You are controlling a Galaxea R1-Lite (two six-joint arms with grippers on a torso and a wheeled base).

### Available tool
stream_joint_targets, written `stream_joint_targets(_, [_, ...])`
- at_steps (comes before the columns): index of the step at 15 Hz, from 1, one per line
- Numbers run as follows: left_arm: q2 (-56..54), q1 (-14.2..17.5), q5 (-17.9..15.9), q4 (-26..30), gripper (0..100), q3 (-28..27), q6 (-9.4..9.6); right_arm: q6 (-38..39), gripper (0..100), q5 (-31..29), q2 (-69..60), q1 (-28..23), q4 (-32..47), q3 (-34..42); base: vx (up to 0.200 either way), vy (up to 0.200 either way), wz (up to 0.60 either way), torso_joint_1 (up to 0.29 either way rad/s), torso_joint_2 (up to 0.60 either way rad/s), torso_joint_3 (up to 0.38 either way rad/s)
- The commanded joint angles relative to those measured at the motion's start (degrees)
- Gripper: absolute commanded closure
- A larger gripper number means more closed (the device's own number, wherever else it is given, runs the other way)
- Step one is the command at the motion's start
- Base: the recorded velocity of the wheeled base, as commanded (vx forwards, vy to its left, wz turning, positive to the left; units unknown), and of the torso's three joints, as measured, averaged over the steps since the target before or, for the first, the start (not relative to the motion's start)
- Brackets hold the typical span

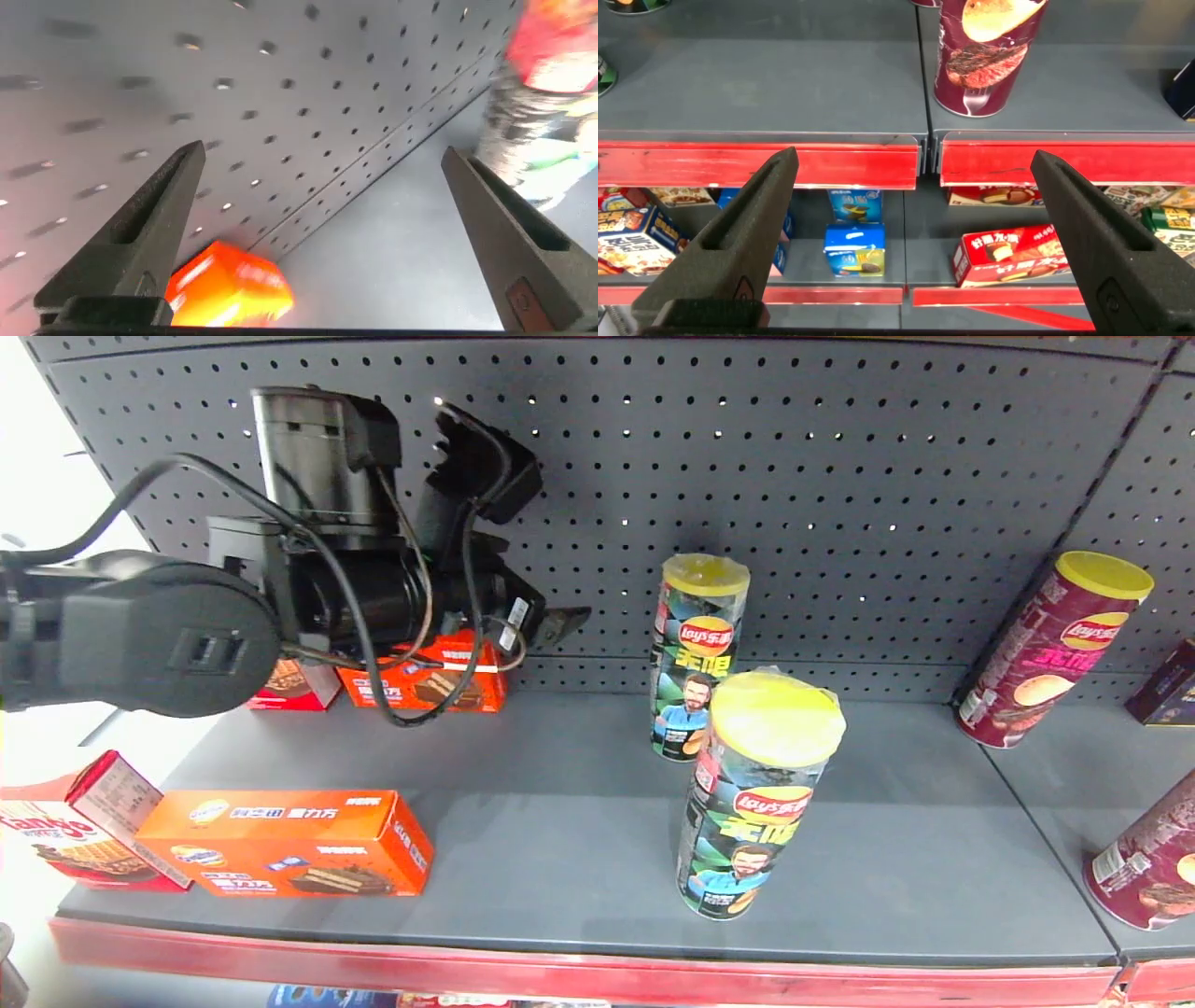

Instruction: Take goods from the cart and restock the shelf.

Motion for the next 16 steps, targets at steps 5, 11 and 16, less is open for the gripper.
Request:
stream_joint_targets(5, [-24.7,-0.9,0.0,-0.1,0,21.5,-0.3,-0.1,0,0.2,0.2,0.0,0.0,0.0,0.0,0.0,0.0,0.0,0.0,0.0])
stream_joint_targets(11, [-41.5,-0.5,-0.2,-1.9,0,39.9,-5.58,-0.5,0,1.6,0.2,0.0,0.0,0.0,0.0,0.0,0.0,0.0,0.0,0.0])
stream_joint_targets(16, [-41.1,-0.4,-0.5,-6.2,0,40.5,-8.21,4.1,0,2.2,16.8,0.3,0.4,-18.5,0.0,0.0,0.0,0.0,0.0,0.0])
